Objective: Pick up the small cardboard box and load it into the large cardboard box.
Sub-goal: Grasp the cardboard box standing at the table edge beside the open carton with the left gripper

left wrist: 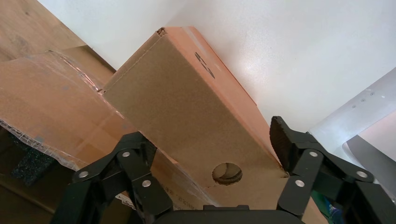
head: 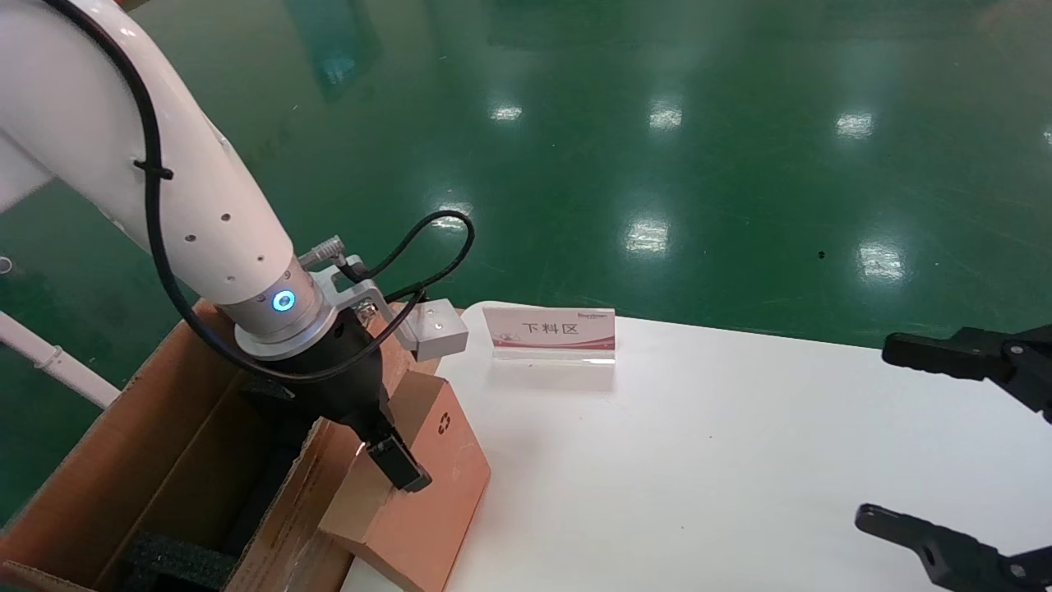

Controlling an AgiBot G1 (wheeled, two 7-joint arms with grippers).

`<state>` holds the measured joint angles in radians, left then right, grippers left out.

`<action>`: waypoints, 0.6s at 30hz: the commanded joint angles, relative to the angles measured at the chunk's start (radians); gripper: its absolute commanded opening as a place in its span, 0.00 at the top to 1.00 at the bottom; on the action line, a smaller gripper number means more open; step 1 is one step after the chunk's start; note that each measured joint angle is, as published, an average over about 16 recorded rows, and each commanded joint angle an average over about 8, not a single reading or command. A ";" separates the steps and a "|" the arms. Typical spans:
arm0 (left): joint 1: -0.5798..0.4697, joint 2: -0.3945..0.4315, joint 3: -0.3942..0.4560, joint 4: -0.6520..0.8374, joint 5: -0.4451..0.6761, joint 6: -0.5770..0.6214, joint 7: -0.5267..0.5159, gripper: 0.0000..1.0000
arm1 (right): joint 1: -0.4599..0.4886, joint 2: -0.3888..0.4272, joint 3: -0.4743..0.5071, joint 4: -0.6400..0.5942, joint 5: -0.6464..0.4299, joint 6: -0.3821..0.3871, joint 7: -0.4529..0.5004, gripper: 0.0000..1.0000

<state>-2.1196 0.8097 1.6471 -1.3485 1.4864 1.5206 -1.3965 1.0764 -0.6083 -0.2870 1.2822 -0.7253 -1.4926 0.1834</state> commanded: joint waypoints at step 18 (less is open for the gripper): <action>-0.002 0.002 -0.003 0.006 -0.001 -0.001 0.002 1.00 | 0.000 0.000 0.000 0.000 0.000 0.000 0.000 1.00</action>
<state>-2.1271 0.8124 1.6398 -1.3388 1.4822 1.5161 -1.3915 1.0764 -0.6084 -0.2872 1.2821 -0.7254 -1.4926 0.1833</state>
